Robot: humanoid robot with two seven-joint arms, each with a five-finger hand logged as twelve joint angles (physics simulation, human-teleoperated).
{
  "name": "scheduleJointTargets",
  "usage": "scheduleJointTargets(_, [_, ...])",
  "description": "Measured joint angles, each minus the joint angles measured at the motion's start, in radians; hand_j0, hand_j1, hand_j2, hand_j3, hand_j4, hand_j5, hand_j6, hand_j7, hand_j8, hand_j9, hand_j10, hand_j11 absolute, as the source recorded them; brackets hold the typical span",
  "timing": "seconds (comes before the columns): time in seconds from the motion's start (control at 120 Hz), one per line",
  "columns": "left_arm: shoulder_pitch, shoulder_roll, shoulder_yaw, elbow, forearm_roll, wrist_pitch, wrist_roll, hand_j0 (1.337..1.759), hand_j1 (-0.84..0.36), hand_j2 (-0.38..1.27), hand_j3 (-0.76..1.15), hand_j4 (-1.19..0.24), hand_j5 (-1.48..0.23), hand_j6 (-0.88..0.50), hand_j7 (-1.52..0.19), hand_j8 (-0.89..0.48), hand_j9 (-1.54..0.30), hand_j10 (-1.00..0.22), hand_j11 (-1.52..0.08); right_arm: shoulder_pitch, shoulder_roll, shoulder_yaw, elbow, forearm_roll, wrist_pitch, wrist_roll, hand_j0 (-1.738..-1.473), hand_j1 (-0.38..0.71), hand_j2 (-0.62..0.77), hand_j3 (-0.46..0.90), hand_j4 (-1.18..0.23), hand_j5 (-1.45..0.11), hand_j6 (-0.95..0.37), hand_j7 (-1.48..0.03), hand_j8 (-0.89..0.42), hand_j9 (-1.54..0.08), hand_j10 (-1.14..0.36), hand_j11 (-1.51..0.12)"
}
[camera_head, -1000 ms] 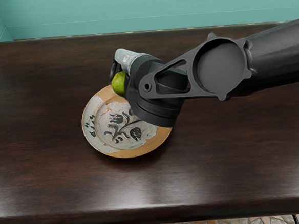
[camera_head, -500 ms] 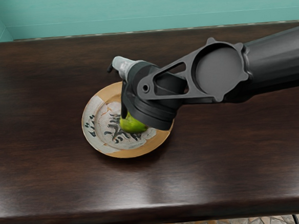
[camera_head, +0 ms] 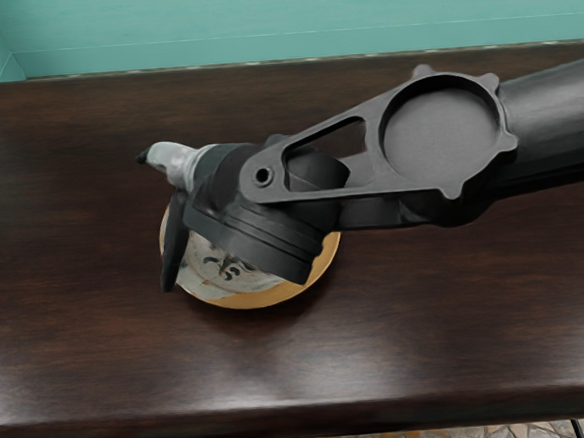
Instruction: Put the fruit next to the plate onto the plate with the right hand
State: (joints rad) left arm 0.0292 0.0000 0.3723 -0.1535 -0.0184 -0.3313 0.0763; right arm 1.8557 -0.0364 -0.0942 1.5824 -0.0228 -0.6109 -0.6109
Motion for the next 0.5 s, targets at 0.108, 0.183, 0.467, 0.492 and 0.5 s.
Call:
scheduleJointTargets(0.108, [-0.008,0.0,0.001,0.0,0.0,0.0,0.0,1.658,0.35,0.0,0.0,0.0,0.0,0.0,0.0,0.0,0.0,0.0,0.0,-0.052,-0.097,0.072,0.059,0.006,0.0,0.0,-1.658,-0.31,0.0,0.0,-0.04,-0.05,-0.03,-0.05,-0.03,-0.05,-0.04,-0.05])
scheduleJointTargets(0.183, [-0.008,0.0,0.001,0.0,0.0,0.0,0.0,1.658,0.35,0.0,0.0,0.0,0.0,0.0,0.0,0.0,0.0,0.0,0.0,-0.126,-0.163,0.128,0.078,0.007,0.0,0.0,-1.658,-0.31,0.0,0.0,-0.04,-0.05,-0.03,-0.05,-0.03,-0.05,-0.03,-0.05])
scheduleJointTargets(0.467, [-0.008,0.0,0.002,0.0,0.0,0.0,0.0,1.658,0.35,0.0,0.0,0.0,0.0,0.0,0.0,0.0,0.0,0.0,0.0,-0.538,-0.325,0.449,0.091,-0.002,0.331,0.0,-1.658,-0.31,-0.01,0.0,-0.04,-0.05,-0.03,-0.05,-0.03,-0.05,-0.03,-0.05])
scheduleJointTargets(0.492, [-0.008,0.0,0.002,0.0,0.0,0.0,0.0,1.658,0.35,0.0,0.0,0.0,0.0,0.0,0.0,0.0,0.0,0.0,0.0,-0.569,-0.335,0.481,0.09,-0.001,0.378,0.0,-1.658,-0.31,-0.01,0.0,-0.04,-0.05,-0.03,-0.05,-0.03,-0.05,-0.03,-0.05])
scheduleJointTargets(0.5, [-0.008,0.0,0.002,0.0,0.0,0.0,0.0,1.658,0.35,0.0,0.0,0.0,0.0,0.0,0.0,0.0,0.0,0.0,0.0,-0.579,-0.339,0.492,0.09,-0.001,0.393,0.0,-1.658,-0.31,-0.01,0.0,-0.04,-0.05,-0.03,-0.05,-0.03,-0.05,-0.03,-0.05])
